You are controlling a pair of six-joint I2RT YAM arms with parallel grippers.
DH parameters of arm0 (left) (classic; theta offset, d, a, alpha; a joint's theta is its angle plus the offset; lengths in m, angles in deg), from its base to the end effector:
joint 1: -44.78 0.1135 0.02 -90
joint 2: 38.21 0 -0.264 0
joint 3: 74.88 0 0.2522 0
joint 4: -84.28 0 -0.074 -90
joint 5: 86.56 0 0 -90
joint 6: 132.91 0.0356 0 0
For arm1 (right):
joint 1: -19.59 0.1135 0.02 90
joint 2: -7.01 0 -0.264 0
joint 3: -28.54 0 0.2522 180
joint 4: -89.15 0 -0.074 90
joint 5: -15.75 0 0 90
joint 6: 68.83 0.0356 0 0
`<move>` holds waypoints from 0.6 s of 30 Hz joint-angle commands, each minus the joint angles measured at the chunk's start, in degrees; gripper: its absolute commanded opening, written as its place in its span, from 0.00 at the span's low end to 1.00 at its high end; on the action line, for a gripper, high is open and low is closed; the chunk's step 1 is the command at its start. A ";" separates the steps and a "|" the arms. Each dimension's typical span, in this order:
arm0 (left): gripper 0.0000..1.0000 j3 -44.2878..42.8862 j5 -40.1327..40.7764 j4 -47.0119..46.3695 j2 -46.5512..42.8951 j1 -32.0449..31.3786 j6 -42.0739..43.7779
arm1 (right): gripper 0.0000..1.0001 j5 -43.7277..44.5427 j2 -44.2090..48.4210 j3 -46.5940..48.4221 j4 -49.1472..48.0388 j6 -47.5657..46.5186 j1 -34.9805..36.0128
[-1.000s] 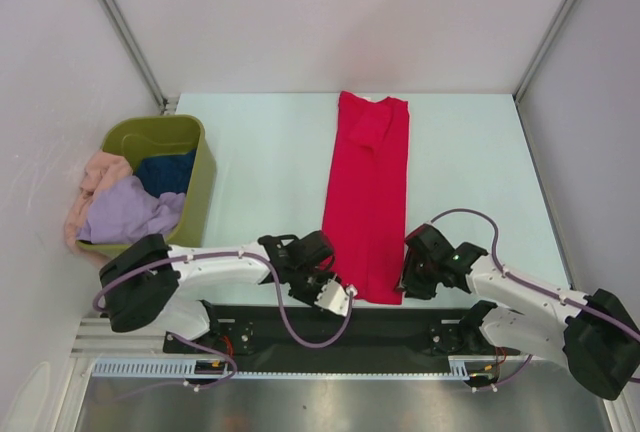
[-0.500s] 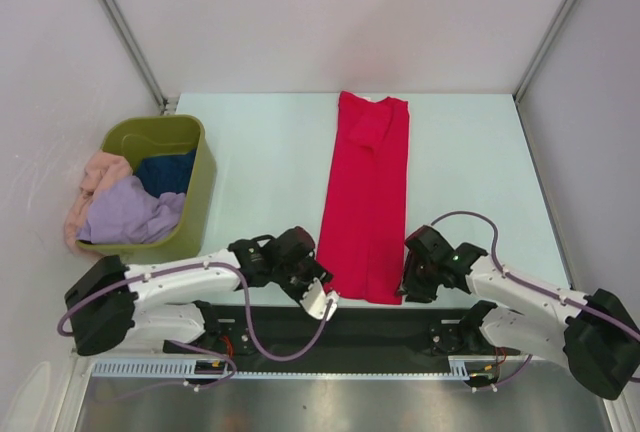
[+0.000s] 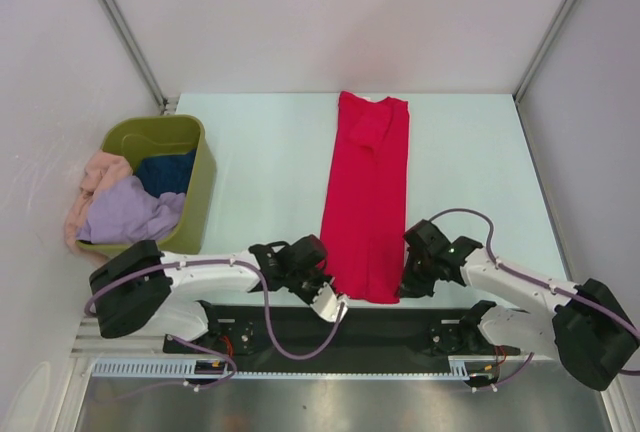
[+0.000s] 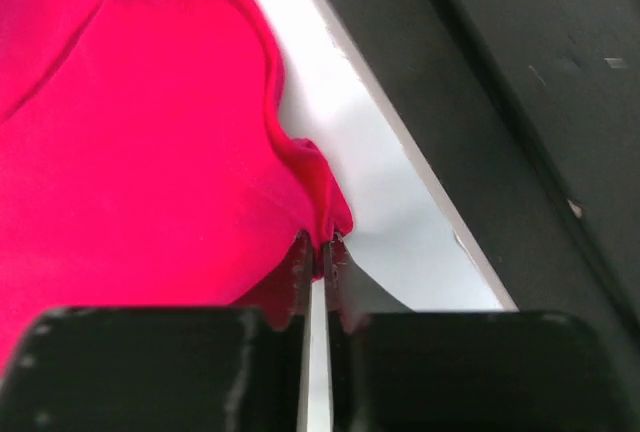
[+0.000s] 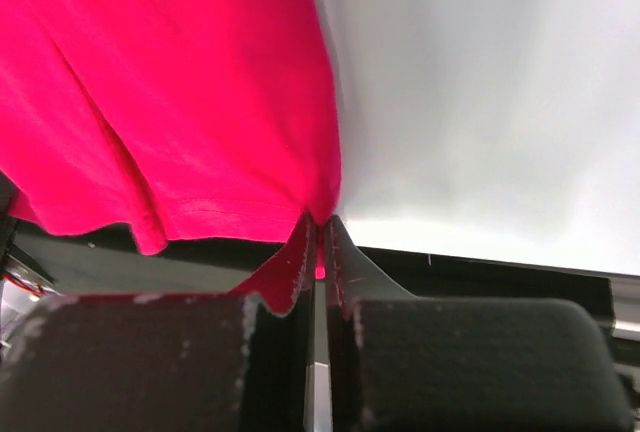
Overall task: Fold and stack the t-shirts
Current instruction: Fold the tshirt
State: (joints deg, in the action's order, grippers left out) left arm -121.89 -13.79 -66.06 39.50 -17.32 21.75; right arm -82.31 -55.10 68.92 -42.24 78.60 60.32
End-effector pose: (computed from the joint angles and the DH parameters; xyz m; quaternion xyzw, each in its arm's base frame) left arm 0.1002 -0.2118 0.1488 0.8717 0.3940 -0.1391 0.2561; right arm 0.1237 0.1131 0.1506 0.1309 0.9742 0.1740 0.0592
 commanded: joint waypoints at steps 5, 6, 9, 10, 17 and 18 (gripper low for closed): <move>0.00 -9.97 -1.65 4.37 2.18 9.00 -12.70 | 0.00 -2.40 -1.17 9.76 5.49 -8.98 -8.64; 0.00 -12.16 -2.53 5.88 3.57 12.15 -13.07 | 0.00 -3.36 -1.87 12.30 5.32 -10.22 -11.52; 0.00 -19.99 -4.74 9.58 6.73 16.30 -13.51 | 0.00 -4.34 -7.22 18.45 4.96 -15.76 -16.10; 0.00 -24.10 -4.83 10.20 7.79 17.27 -13.77 | 0.00 -4.25 -9.15 20.30 4.70 -17.25 -18.56; 0.00 -43.19 -5.53 15.30 22.47 25.45 -17.81 | 0.00 -5.57 -25.59 35.33 0.05 -23.59 -26.57; 0.00 -44.95 -4.75 15.30 24.31 26.59 -18.34 | 0.00 -5.74 -27.17 36.83 -0.48 -23.77 -27.02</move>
State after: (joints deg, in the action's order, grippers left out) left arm -161.65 -17.40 -53.95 59.15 6.61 6.98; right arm -86.83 -79.08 100.54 -39.81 58.73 34.83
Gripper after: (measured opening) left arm 0.014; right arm 0.033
